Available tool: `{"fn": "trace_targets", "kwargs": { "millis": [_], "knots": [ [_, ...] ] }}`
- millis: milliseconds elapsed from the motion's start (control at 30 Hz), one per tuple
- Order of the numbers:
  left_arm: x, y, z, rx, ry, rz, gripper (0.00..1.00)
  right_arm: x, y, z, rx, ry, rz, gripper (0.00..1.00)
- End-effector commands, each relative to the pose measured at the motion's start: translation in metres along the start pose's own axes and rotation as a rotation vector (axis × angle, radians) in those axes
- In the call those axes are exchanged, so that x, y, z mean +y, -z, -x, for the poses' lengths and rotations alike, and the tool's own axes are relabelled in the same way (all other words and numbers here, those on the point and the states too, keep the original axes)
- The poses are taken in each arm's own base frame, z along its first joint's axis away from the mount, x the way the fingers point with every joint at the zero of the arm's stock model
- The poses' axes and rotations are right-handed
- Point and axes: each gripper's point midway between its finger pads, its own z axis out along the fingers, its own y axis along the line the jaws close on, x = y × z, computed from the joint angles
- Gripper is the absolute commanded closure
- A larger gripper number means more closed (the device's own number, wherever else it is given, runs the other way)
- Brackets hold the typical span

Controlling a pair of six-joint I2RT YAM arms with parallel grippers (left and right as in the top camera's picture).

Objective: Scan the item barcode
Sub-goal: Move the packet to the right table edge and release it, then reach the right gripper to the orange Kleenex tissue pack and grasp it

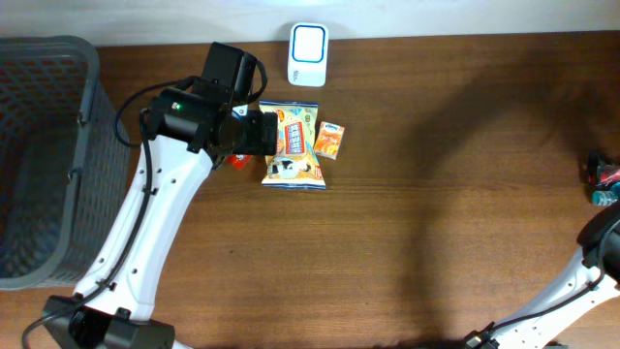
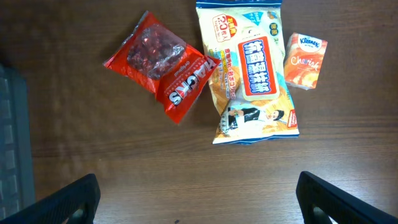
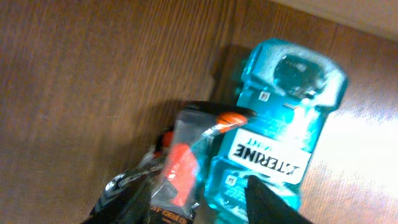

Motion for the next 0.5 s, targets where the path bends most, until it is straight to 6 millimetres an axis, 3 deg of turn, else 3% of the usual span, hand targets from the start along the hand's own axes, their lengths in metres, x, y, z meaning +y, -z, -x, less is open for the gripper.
{"fn": "trace_targets", "kwargs": {
  "millis": [0, 100, 267, 300, 367, 467],
  "knots": [
    [0.001, -0.001, 0.002, -0.004, -0.014, 0.007, 0.01, -0.007, 0.009, -0.001, 0.012, 0.025, -0.012, 0.44],
    [0.001, -0.001, 0.002, -0.004, -0.014, 0.007, 0.01, 0.010, 0.015, -0.013, 0.079, 0.037, 0.091, 0.44],
    [0.001, -0.001, 0.002, -0.004, -0.014, 0.007, 0.01, 0.073, 0.049, -0.039, 0.212, 0.128, 0.448, 0.45],
    [0.001, -0.001, 0.002, -0.004, -0.014, 0.007, 0.01, 0.097, 0.067, -0.056, 0.264, 0.196, 0.582, 0.45],
    [0.001, -0.001, 0.002, -0.004, -0.014, 0.007, 0.01, 0.127, 0.091, -0.085, 0.334, 0.301, 0.730, 0.44],
    [0.001, -0.001, 0.002, -0.004, -0.014, 0.007, 0.01, 0.156, 0.117, -0.138, 0.435, 0.458, 0.795, 0.33]
  ]
}}
